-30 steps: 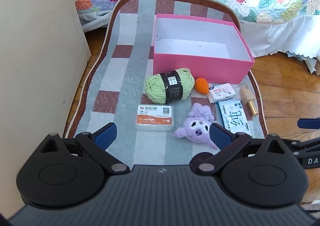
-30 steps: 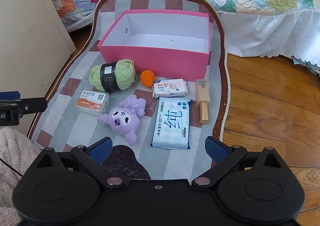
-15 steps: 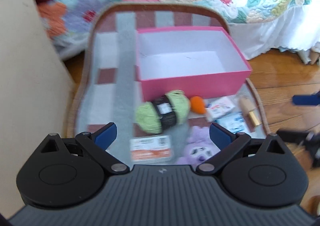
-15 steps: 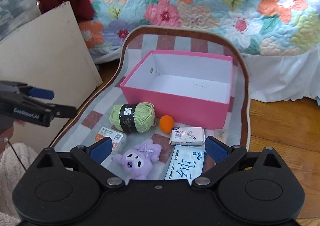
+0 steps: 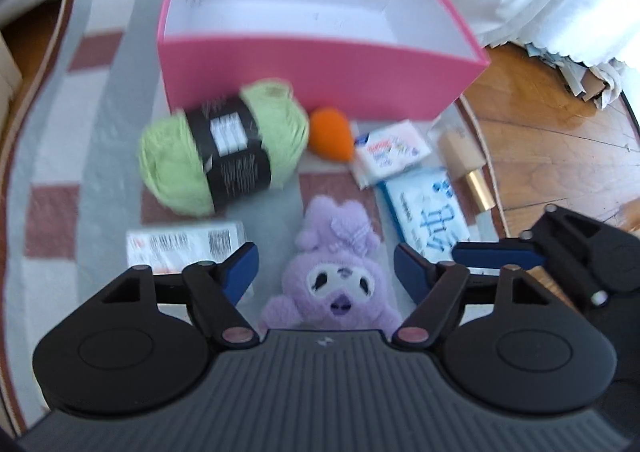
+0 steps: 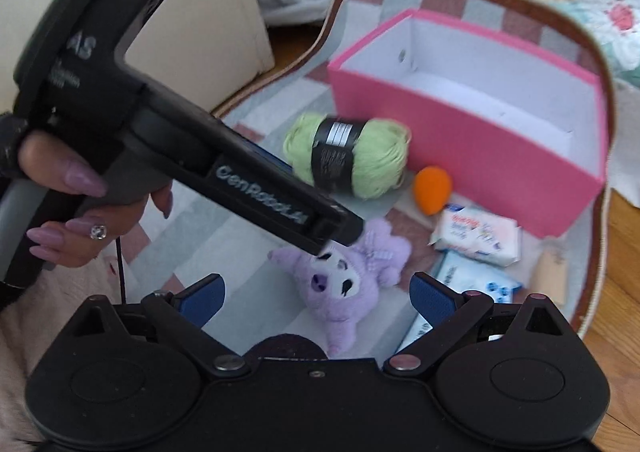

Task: Organize objects
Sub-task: 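Move the left tool down and close it on the purple plush toy, then lift the purple plush toy with the left tool into the pink box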

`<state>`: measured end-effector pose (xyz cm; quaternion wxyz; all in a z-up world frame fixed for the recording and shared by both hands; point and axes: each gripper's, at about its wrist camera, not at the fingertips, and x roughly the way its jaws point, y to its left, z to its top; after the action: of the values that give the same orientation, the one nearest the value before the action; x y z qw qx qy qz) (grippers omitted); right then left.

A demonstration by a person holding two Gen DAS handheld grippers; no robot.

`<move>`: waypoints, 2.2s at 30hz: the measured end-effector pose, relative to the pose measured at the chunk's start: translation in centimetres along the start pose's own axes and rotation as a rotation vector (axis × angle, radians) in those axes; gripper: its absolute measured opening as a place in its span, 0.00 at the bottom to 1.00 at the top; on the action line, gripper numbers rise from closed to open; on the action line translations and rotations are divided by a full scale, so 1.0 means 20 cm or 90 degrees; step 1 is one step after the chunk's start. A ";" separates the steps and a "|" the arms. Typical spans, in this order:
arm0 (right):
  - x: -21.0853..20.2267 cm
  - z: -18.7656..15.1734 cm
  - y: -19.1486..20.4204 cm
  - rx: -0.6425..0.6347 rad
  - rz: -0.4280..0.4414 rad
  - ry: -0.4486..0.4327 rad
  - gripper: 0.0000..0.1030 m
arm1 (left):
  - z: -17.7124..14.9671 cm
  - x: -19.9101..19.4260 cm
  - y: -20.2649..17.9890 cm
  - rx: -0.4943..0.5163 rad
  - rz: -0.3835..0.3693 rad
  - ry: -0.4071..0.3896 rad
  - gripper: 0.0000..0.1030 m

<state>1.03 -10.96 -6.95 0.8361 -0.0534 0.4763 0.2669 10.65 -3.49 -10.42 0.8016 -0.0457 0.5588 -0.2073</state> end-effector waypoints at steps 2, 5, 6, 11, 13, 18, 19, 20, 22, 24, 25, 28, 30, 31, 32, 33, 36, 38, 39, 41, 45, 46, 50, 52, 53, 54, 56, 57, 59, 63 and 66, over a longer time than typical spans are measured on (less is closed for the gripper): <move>0.08 -0.03 0.01 -0.005 -0.001 0.013 0.97 | -0.02 0.05 0.03 -0.014 -0.019 0.009 0.58; 0.18 -0.07 -0.01 0.000 -0.020 0.016 0.96 | -0.05 0.11 0.05 -0.005 -0.020 0.011 0.54; 0.22 -0.08 -0.02 0.009 -0.026 0.016 0.96 | -0.07 0.11 0.05 0.005 -0.018 0.009 0.52; 0.32 -0.11 -0.05 0.027 -0.096 0.007 0.84 | -0.08 0.14 0.06 -0.010 -0.018 0.009 0.34; 0.34 -0.12 -0.03 0.007 -0.103 0.002 0.84 | -0.10 0.14 0.08 -0.020 -0.026 0.000 0.34; 0.38 -0.14 0.01 -0.004 -0.087 0.012 0.68 | -0.12 0.15 0.12 -0.050 -0.045 0.006 0.37; 0.37 -0.14 0.02 -0.014 -0.084 0.009 0.65 | -0.12 0.15 0.12 -0.054 -0.046 0.006 0.39; 0.37 -0.14 0.03 -0.024 -0.082 0.009 0.61 | -0.12 0.16 0.12 -0.053 -0.043 0.005 0.40; 0.37 -0.13 0.04 -0.036 -0.090 0.020 0.60 | -0.12 0.18 0.12 -0.054 -0.033 0.003 0.52; 0.37 -0.12 0.03 -0.046 -0.092 0.027 0.59 | -0.11 0.20 0.13 -0.060 -0.039 0.004 0.50; 0.37 -0.12 0.02 -0.048 -0.093 0.031 0.59 | -0.11 0.20 0.13 -0.068 -0.050 0.007 0.44; 0.35 -0.11 0.00 -0.035 -0.085 0.041 0.58 | -0.12 0.18 0.09 -0.062 -0.067 0.003 0.36; 0.32 -0.12 -0.01 -0.024 -0.071 0.038 0.56 | -0.13 0.14 0.06 -0.045 -0.065 -0.001 0.34; 0.31 -0.12 0.00 -0.031 -0.069 0.041 0.56 | -0.14 0.11 0.05 -0.045 -0.068 -0.009 0.34; 0.28 -0.12 0.02 -0.044 -0.071 0.039 0.56 | -0.15 0.07 0.04 -0.044 -0.073 -0.023 0.34; 0.24 -0.11 0.03 -0.059 -0.075 0.031 0.56 | -0.15 0.03 0.04 -0.049 -0.082 -0.039 0.34; 0.12 -0.06 0.06 -0.097 -0.092 -0.002 0.56 | -0.10 -0.11 0.04 -0.070 -0.115 -0.082 0.33; 0.04 -0.01 0.07 -0.128 -0.108 -0.025 0.56 | -0.04 -0.19 0.03 -0.069 -0.127 -0.111 0.33; 0.00 0.02 0.07 -0.140 -0.116 -0.035 0.56 | 0.00 -0.24 0.03 -0.066 -0.133 -0.123 0.32; -0.08 0.08 0.05 -0.159 -0.126 -0.054 0.56 | 0.07 -0.32 0.02 -0.061 -0.143 -0.141 0.32; -0.21 0.23 0.04 -0.184 -0.132 -0.080 0.56 | 0.22 -0.44 -0.03 -0.044 -0.157 -0.153 0.32; -0.21 0.28 0.04 -0.191 -0.136 -0.083 0.56 | 0.26 -0.46 -0.05 -0.038 -0.158 -0.155 0.32; -0.23 0.47 -0.05 -0.213 -0.170 -0.083 0.56 | 0.44 -0.48 -0.08 -0.028 -0.174 -0.171 0.32; -0.24 0.56 -0.11 -0.217 -0.177 -0.072 0.56 | 0.53 -0.46 -0.09 -0.037 -0.177 -0.171 0.32; -0.24 0.60 -0.15 -0.216 -0.175 -0.062 0.56 | 0.58 -0.45 -0.09 -0.040 -0.177 -0.172 0.32; -0.23 0.64 -0.19 -0.216 -0.175 -0.051 0.56 | 0.63 -0.43 -0.10 -0.046 -0.178 -0.173 0.32; -0.20 0.74 -0.27 -0.218 -0.176 -0.026 0.56 | 0.72 -0.36 -0.10 -0.059 -0.177 -0.167 0.32; -0.17 0.79 -0.32 -0.215 -0.174 -0.011 0.56 | 0.77 -0.31 -0.10 -0.071 -0.177 -0.160 0.32; -0.11 0.85 -0.41 -0.201 -0.165 0.019 0.56 | 0.86 -0.20 -0.10 -0.091 -0.174 -0.140 0.32; 0.09 0.91 -0.61 -0.186 -0.157 0.074 0.56 | 1.00 0.07 -0.04 -0.143 -0.173 -0.091 0.32; 0.25 0.91 -0.69 -0.212 -0.177 0.103 0.56 | 1.08 0.25 -0.04 -0.149 -0.165 -0.066 0.32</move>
<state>23.96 -14.56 -3.39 0.8035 -0.2766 0.4795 0.2191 31.63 -9.48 -6.60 0.7851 -0.2207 0.5268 -0.2396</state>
